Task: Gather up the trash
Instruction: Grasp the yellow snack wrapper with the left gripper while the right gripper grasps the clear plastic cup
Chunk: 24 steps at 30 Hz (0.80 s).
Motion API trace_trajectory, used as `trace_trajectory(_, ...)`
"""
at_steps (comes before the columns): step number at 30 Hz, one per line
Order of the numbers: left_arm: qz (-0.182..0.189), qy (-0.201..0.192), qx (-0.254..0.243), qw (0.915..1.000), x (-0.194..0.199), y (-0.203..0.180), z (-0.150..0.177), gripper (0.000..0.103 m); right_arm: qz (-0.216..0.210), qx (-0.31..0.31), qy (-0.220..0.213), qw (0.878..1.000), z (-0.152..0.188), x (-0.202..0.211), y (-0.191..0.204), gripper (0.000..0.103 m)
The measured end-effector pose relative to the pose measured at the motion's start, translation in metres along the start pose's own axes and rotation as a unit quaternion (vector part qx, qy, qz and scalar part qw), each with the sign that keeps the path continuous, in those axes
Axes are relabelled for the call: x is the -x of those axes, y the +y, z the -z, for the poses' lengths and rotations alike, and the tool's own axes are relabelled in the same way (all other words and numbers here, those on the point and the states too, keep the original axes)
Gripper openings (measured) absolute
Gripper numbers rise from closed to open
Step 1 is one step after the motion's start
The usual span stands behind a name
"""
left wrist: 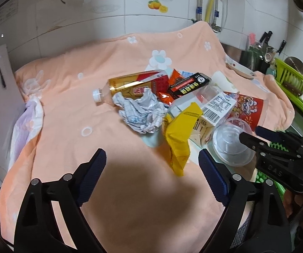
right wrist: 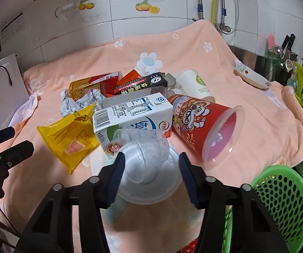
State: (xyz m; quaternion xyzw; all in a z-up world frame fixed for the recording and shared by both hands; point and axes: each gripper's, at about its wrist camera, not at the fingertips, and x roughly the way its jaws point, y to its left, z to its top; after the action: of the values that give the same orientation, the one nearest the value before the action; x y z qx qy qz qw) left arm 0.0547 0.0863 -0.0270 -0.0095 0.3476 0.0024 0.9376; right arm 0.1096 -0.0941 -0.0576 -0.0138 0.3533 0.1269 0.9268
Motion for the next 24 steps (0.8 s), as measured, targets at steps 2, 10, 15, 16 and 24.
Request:
trace_trajectory(2,0.003,0.002,-0.004,1.0000,-0.004,-0.002,-0.002,0.084,-0.001,-0.003,0.001,1.000,0.001,-0.002,-0.002,0.034)
trace_trajectory(10,0.040,0.022,-0.007,0.9989,-0.030,-0.009,-0.012,0.075,-0.005,-0.015,0.001,1.000,0.004,-0.004,-0.012,0.005)
trace_trajectory(15,0.055,0.040,-0.004,0.9977,-0.045,-0.012,-0.014,0.055,-0.005,-0.020,-0.005,1.000,0.006,0.003,-0.015,0.003)
trace_trajectory(16,0.058,0.042,-0.002,0.9974,-0.047,-0.011,-0.014,0.052,-0.006,-0.021,-0.006,1.000,0.006,0.004,-0.016,0.003)
trace_trajectory(24,0.076,0.048,0.001,0.9960,-0.051,-0.010,-0.011,0.024,-0.010,-0.028,-0.029,0.999,0.007,0.031,-0.023,0.002)
